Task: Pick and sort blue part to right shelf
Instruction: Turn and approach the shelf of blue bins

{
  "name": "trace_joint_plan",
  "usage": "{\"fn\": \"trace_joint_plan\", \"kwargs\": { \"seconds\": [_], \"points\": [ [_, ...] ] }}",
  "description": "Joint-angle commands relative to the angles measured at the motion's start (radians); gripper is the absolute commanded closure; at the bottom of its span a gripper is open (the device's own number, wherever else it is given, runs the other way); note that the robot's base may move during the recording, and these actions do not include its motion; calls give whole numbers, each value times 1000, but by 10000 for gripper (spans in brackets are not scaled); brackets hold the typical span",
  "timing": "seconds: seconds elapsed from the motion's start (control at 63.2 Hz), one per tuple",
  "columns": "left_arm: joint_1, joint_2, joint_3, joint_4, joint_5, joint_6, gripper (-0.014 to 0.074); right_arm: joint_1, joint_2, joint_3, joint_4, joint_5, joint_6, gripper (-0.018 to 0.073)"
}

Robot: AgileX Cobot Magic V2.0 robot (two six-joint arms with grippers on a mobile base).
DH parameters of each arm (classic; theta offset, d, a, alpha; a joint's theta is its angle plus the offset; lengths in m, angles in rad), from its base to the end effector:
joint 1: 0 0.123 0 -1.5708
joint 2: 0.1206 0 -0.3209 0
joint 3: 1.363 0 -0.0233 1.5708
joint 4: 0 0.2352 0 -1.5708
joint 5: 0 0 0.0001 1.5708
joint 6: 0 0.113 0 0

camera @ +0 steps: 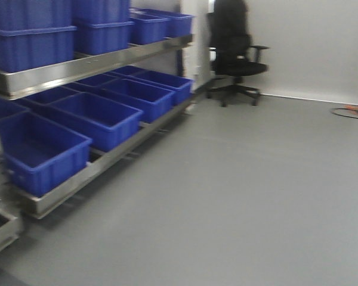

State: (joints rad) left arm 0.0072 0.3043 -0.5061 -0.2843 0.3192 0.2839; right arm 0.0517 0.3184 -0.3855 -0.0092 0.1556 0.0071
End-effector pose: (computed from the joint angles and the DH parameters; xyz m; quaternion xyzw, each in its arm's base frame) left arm 0.0390 -0.0097 0.3425 0.0330 0.7127 -0.0243 0.7002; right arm 0.0513 0.0025 0.3183 -0.0185 0.7073 0.0171 0.7064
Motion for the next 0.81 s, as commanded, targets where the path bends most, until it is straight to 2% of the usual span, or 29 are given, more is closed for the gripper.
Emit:
{"fn": "trace_joint_plan", "kwargs": {
  "seconds": [0.0, 0.791],
  "points": [
    [2, 9, -29, -6, -88, -2, 335, -7, 7, -32, -9, -95, -7, 160],
    [2, 9, -29, -6, -88, -2, 335, -7, 7, -32, -9, -95, -7, 160]
  ]
}}
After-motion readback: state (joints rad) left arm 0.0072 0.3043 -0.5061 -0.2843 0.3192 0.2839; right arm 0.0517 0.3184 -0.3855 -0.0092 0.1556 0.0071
